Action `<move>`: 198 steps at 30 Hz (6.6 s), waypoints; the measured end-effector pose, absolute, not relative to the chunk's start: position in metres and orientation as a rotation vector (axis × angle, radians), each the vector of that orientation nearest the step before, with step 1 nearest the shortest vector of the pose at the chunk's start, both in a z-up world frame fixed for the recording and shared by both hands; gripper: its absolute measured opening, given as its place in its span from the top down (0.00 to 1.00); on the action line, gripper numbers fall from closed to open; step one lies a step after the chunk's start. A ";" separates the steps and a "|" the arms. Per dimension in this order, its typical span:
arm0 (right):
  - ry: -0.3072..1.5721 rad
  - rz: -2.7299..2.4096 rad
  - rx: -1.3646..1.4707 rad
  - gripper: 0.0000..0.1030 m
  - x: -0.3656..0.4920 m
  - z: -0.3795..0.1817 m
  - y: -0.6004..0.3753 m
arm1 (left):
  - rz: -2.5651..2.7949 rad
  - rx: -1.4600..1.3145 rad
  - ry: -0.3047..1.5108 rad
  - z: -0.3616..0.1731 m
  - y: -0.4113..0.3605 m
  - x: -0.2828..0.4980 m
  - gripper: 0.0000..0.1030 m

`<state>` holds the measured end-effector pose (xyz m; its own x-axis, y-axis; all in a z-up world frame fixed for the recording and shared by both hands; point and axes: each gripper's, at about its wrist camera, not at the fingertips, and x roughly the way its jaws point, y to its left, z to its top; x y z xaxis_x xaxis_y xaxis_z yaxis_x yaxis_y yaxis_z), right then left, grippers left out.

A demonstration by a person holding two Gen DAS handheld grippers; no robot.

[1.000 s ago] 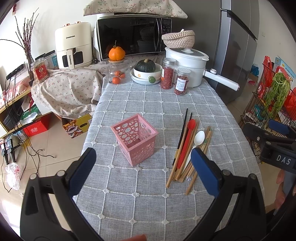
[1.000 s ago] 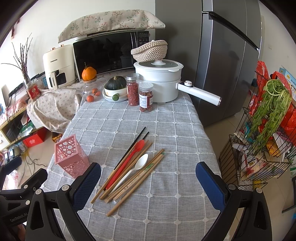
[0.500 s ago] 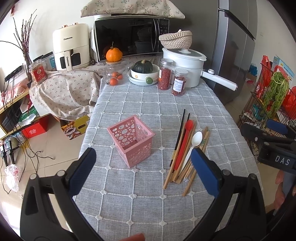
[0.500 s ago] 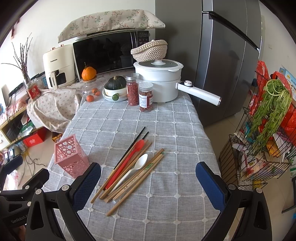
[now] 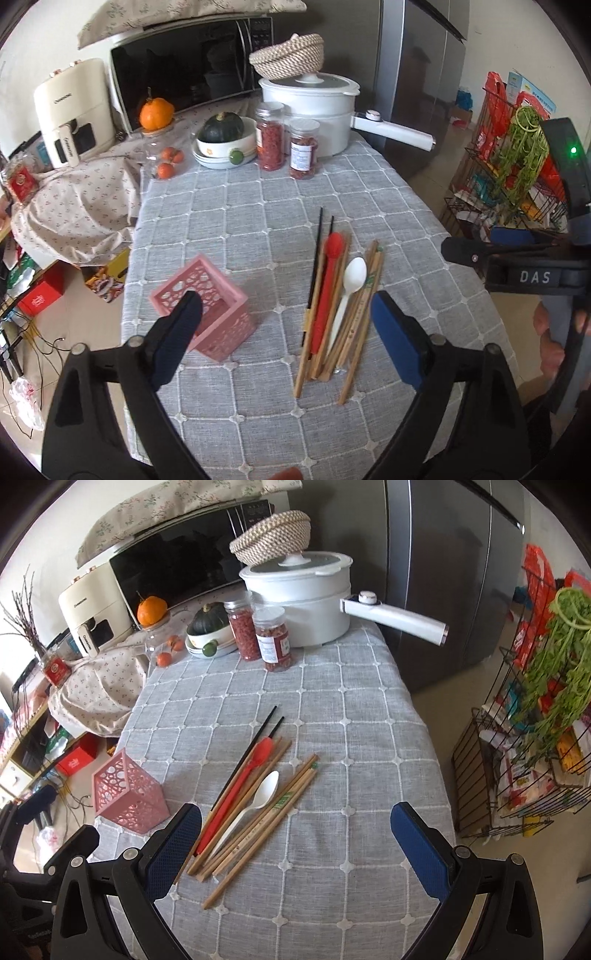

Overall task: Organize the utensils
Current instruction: 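Lower the left tool onto the utensil pile and grasp the black chopstick, then lift the black chopstick with the left tool while the right tool grasps a wooden chopstick, then lower both held chopsticks into the pink caddy and open both tools, then grasp the red spoon from the pile with the left tool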

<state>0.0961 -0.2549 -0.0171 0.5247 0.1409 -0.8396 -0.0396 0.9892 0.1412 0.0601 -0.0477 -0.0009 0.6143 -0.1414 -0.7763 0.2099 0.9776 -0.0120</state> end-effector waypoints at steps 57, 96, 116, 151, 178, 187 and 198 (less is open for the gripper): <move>1.366 0.124 0.286 0.42 0.177 -0.144 -0.275 | -0.308 0.013 0.975 -0.023 -0.062 0.139 0.94; 1.091 0.154 0.182 0.94 0.136 -0.067 -0.246 | -0.347 -0.112 0.658 0.041 0.011 0.047 0.94; 0.733 0.411 0.224 0.94 0.084 0.048 -0.185 | -0.123 -0.161 0.547 0.037 0.072 0.069 0.94; 0.869 0.575 0.321 0.94 0.153 -0.018 -0.098 | -0.096 -0.199 0.734 -0.009 0.097 0.091 0.36; 0.758 0.520 0.253 0.32 0.124 0.025 -0.161 | 0.047 -0.224 0.618 0.021 0.134 0.054 0.09; 0.848 0.413 0.171 0.26 0.109 0.004 -0.203 | -0.088 -0.153 0.701 0.013 0.102 0.037 0.09; 1.003 0.246 0.184 0.25 0.104 -0.028 -0.252 | -0.306 -0.028 0.803 0.000 0.013 0.033 0.09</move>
